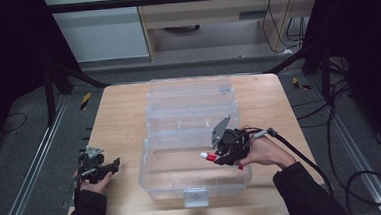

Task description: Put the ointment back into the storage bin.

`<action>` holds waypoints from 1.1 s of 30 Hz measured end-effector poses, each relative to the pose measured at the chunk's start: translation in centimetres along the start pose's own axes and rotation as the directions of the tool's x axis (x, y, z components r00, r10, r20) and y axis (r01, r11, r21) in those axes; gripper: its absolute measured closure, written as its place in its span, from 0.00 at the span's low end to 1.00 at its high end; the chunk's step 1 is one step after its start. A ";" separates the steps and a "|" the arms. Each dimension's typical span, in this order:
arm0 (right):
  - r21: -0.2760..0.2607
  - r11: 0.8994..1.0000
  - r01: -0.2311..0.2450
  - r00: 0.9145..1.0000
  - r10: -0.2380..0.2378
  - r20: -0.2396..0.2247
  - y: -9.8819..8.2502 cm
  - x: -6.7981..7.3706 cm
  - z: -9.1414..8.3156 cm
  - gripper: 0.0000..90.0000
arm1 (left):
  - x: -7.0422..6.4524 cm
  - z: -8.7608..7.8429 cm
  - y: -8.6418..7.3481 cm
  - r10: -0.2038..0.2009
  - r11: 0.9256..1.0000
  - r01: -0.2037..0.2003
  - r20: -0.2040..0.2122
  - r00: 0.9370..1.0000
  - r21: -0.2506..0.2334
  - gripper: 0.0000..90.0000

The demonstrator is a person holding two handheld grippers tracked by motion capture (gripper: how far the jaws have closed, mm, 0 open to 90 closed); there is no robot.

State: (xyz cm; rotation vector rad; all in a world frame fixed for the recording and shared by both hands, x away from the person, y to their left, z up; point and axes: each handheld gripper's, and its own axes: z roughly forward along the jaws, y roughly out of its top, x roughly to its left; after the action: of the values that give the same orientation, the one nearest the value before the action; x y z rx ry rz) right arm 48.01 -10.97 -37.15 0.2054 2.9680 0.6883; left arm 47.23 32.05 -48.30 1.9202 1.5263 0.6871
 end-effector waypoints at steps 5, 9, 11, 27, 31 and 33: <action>0.046 0.998 0.039 0.999 -0.039 -0.014 0.0 0.4 1.2 0.78 | 0.0 0.0 0.0 0.000 1.000 0.000 0.000 1.000 0.001 0.41; 0.077 0.995 0.062 0.998 -0.060 -0.022 -0.1 0.5 1.6 0.78 | 0.0 0.0 0.0 0.000 1.000 0.000 0.000 1.000 0.000 0.41; 0.087 0.994 0.068 0.997 -0.066 -0.034 -0.2 0.6 1.8 0.78 | 0.0 0.0 0.0 0.000 1.000 0.000 -0.001 1.000 0.000 0.41; 0.150 0.982 0.111 0.991 -0.097 -0.095 -0.6 1.2 4.5 0.78 | -0.1 0.0 0.0 0.005 1.000 -0.005 0.002 1.000 0.001 0.41; 0.167 0.978 0.123 0.988 -0.106 -0.108 -0.7 1.4 5.2 0.78 | -0.1 0.0 0.0 0.011 1.000 -0.011 0.001 1.000 0.003 0.41; 0.172 0.978 0.121 0.989 -0.103 -0.110 -0.7 1.5 5.5 0.78 | -0.1 0.0 0.0 0.012 1.000 -0.012 0.002 1.000 0.003 0.41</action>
State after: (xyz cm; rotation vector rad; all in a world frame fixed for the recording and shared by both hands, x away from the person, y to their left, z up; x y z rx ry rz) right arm 47.10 -9.03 -42.42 0.0147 3.1085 0.4328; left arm 47.21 32.00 -48.30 1.9334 1.5167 0.6886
